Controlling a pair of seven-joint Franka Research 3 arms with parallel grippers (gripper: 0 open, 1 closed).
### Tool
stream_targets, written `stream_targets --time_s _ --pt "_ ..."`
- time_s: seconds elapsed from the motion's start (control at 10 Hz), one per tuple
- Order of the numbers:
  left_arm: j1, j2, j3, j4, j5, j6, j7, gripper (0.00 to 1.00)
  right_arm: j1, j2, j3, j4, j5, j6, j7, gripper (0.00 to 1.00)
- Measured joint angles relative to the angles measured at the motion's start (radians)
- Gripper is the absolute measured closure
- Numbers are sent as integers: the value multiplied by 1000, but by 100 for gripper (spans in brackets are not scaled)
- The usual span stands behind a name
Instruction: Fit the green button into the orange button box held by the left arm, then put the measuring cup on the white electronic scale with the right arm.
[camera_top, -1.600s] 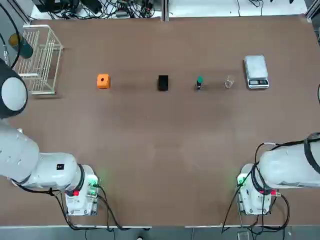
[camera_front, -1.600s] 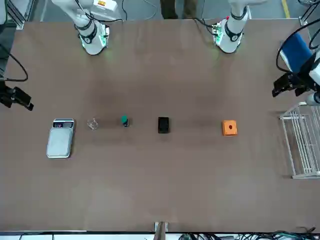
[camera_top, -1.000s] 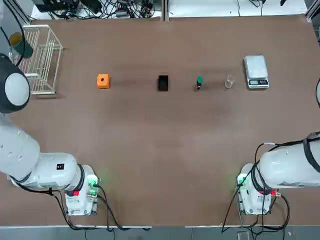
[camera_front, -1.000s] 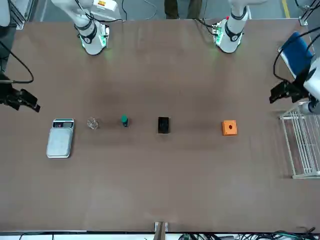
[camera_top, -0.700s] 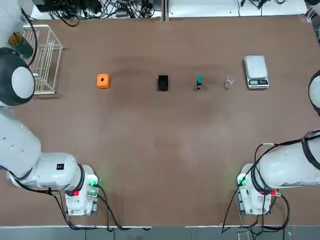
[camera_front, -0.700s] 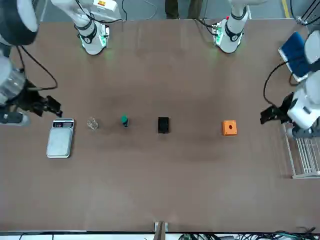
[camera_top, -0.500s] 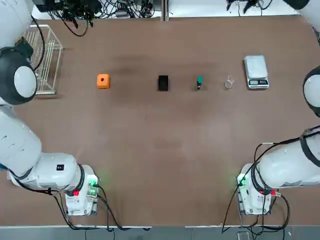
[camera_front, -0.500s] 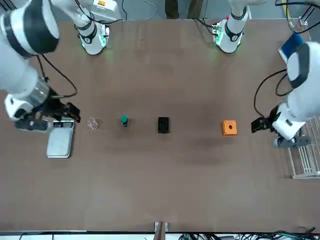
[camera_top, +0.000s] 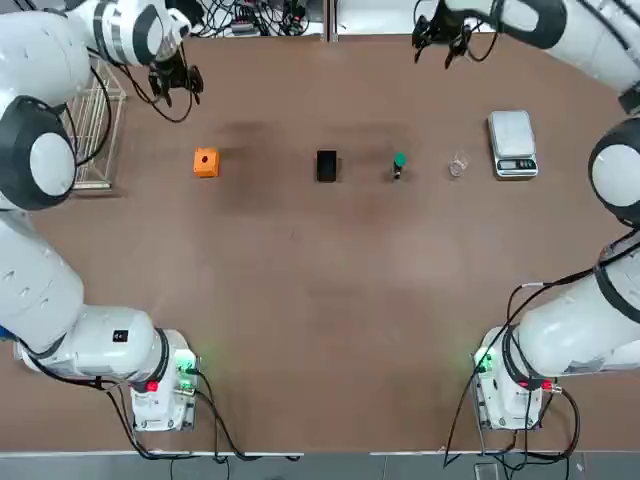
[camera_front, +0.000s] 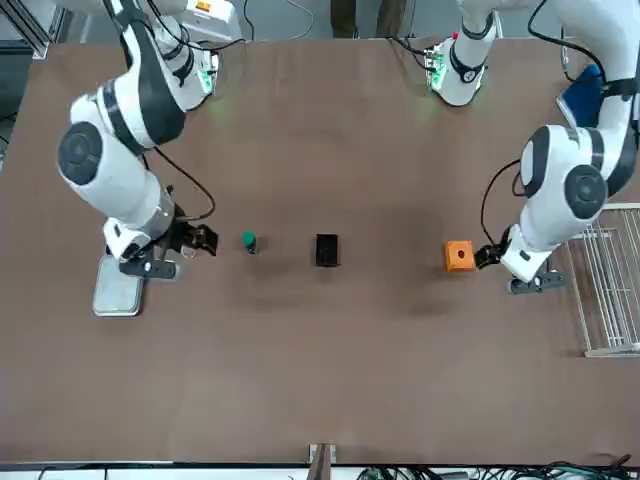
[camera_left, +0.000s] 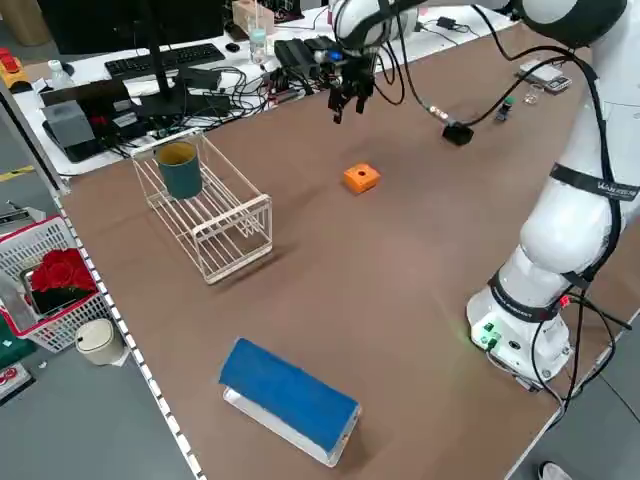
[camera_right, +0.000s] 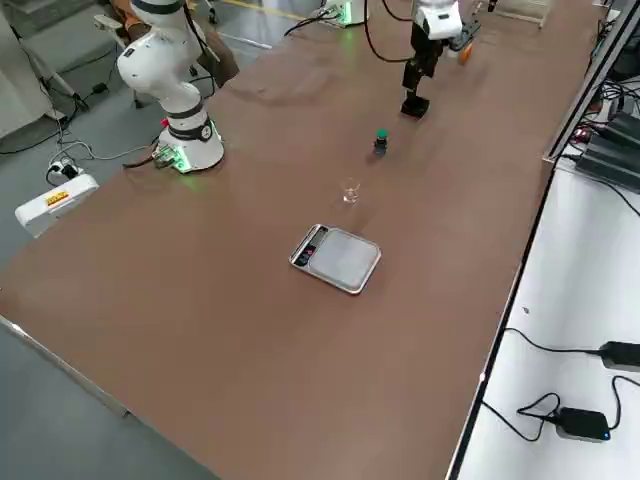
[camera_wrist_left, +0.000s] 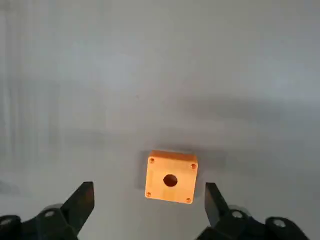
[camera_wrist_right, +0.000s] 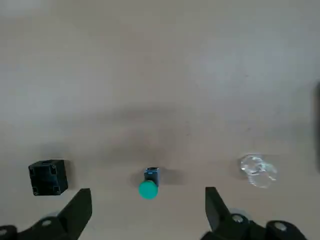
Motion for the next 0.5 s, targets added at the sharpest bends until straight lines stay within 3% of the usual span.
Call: stream_targets --time_s 0.2,0.5 --pt "1 1 0 -86 1 91 -2 2 43 9 13 -107 -92 108 95 0" --pt "1 19 -1 -196 3 226 -2 2 103 11 54 -230 -156 149 194 0"
